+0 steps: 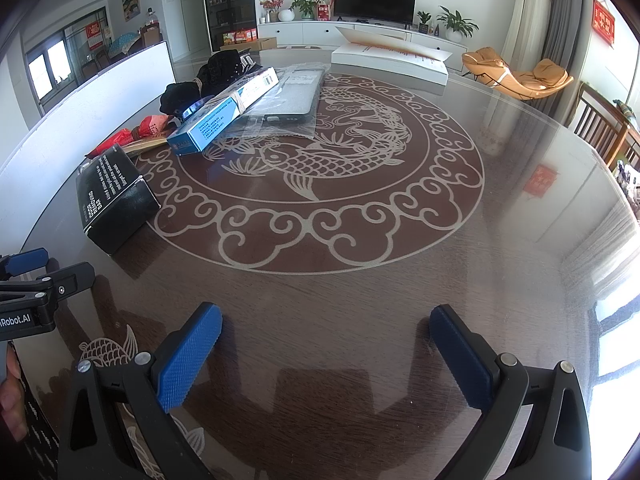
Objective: Organize objects
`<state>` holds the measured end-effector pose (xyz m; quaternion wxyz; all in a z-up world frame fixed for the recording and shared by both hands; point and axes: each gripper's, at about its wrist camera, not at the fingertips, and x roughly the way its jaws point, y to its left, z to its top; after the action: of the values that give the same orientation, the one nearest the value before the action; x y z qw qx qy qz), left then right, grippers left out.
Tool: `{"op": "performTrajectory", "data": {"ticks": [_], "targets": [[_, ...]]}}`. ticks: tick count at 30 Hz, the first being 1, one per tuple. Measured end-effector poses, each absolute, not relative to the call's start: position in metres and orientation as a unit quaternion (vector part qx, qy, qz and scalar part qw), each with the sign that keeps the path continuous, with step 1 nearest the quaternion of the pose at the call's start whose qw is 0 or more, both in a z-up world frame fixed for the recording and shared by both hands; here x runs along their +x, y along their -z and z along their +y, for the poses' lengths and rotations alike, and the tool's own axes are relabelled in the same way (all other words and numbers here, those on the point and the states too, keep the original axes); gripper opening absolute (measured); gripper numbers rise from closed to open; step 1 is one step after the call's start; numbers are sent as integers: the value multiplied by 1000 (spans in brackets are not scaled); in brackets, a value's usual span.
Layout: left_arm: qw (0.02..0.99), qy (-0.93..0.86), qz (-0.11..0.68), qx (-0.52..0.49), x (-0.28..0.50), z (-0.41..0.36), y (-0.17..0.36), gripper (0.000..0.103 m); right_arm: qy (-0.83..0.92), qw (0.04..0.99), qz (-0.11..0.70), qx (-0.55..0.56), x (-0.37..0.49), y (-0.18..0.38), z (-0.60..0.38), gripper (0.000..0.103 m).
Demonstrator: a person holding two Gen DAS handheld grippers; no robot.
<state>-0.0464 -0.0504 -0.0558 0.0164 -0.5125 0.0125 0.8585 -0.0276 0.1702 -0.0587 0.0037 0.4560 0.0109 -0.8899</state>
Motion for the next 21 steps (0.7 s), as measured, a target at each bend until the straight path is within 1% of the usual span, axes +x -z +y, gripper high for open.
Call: {"op": "performTrajectory", "data": {"ticks": [5, 12, 14, 15, 17, 19, 21], "targets": [[18, -859, 6, -512, -46, -52, 55, 103, 890, 4, 11, 456, -28, 59, 170, 103], [-11, -868, -122, -481, -38, -101, 45, 103, 890, 4, 10, 456, -28, 59, 170, 103], [-8, -867, -144, -477, -36, -107, 44, 103, 889, 6, 11, 457, -28, 59, 170, 103], [-6, -867, -152, -474, -34, -109, 44, 103, 886, 16, 12, 464, -31, 58, 170, 103], [-2, -870, -163, -466, -31, -112, 41, 103, 886, 52, 14, 461, -38, 49, 166, 99], [4, -873, -179, -454, -29, -116, 38, 103, 894, 107, 22, 435, -44, 30, 151, 98], [4, -872, -199, -446, -27, -123, 38, 103, 884, 171, 54, 432, -60, 15, 123, 98]]}}
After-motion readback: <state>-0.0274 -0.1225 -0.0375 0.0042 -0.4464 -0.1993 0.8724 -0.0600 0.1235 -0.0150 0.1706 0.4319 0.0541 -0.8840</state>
